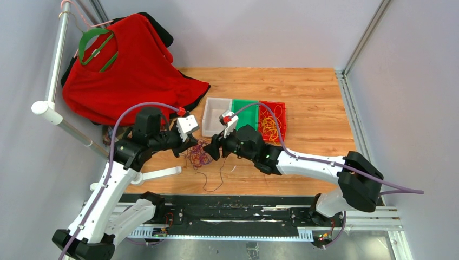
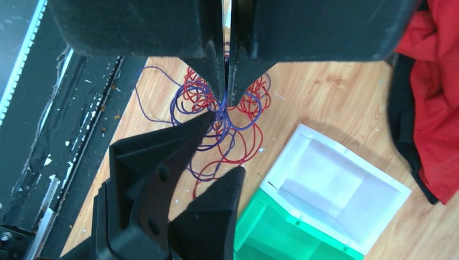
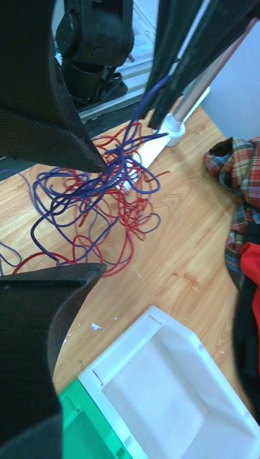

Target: Untangle the cables

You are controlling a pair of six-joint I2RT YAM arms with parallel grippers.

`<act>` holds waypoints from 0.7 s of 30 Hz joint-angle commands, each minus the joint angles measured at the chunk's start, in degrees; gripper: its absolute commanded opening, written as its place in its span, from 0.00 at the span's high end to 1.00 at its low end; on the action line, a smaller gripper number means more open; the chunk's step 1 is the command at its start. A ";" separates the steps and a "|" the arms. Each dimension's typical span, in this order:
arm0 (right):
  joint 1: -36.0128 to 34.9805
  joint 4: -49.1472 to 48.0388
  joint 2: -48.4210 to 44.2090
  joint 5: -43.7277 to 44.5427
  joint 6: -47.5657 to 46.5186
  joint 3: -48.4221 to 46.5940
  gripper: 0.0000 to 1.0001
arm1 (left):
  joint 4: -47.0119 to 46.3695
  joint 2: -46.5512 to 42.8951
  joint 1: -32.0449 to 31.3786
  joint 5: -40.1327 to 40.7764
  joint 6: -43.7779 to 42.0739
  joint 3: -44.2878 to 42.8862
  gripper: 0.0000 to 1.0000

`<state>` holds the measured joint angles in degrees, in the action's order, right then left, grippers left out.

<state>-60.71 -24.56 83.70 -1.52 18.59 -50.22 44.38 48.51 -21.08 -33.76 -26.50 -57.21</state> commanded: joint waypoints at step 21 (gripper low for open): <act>-4.05 -3.10 4.89 6.81 -0.08 -6.13 0.48 | 3.34 2.16 -0.06 -6.19 4.52 -6.52 0.99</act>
<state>-63.24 -26.72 86.76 2.22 19.03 -53.34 47.29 49.89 -21.08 -36.53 -23.66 -60.84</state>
